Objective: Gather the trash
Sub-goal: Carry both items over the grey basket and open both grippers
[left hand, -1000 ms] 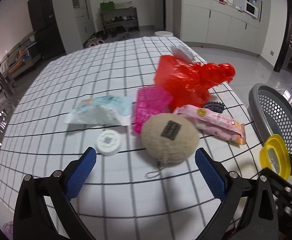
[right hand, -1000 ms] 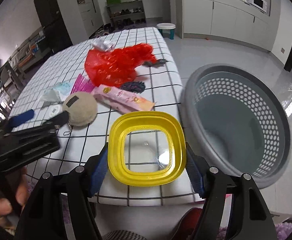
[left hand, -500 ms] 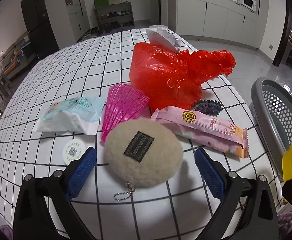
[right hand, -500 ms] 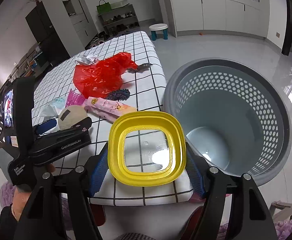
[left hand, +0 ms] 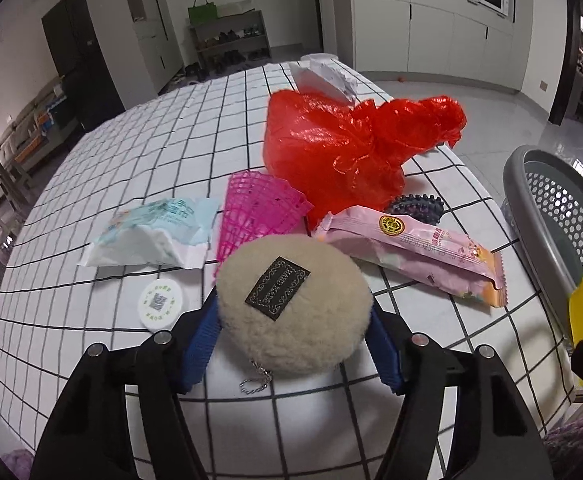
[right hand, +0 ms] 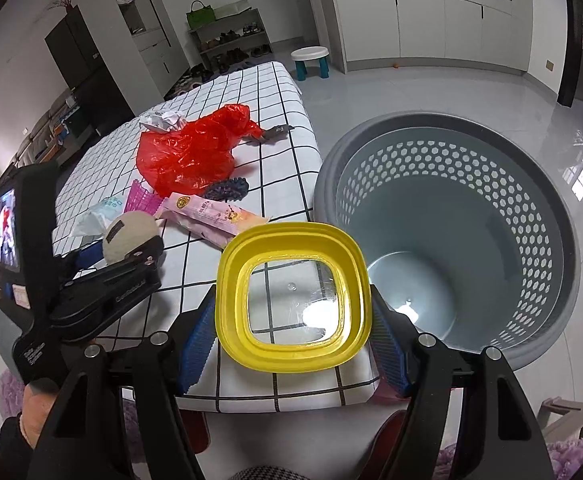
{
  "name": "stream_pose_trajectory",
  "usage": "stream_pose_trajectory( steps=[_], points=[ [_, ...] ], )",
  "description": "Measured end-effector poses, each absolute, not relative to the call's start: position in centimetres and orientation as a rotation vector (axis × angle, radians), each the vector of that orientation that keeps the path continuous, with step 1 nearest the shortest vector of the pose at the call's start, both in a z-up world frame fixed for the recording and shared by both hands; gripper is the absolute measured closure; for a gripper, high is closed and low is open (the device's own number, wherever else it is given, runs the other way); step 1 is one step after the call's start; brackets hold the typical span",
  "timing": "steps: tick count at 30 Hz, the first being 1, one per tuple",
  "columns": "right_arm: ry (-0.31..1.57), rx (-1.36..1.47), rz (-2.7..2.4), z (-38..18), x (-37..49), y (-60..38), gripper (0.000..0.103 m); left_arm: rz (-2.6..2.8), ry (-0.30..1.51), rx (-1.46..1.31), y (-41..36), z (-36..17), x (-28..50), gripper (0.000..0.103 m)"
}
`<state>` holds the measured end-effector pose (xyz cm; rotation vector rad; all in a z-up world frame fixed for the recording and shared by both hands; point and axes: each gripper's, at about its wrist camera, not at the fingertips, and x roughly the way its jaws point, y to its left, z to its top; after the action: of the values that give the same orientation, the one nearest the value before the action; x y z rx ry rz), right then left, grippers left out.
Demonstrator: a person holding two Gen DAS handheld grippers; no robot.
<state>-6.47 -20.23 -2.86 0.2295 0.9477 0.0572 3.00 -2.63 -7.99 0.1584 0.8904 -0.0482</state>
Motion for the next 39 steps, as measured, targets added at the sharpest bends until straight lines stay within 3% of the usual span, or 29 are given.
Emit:
stream_pose_trajectory(
  steps=[12,19,39],
  points=[
    [0.923,0.303,0.044,-0.8,-6.6,-22.7,0.035,-0.11,0.829,0.156,-3.2,-2.5,0.7,0.038],
    [0.91,0.328,-0.01,0.0,-7.2,-26.4,0.035,-0.212,0.812,0.172,-7.4,-0.3,-0.4,0.038],
    [0.912,0.422,-0.188,-1.1,-6.7,-37.3,0.035,-0.492,0.853,0.242,-19.2,-1.6,1.6,0.038]
  ],
)
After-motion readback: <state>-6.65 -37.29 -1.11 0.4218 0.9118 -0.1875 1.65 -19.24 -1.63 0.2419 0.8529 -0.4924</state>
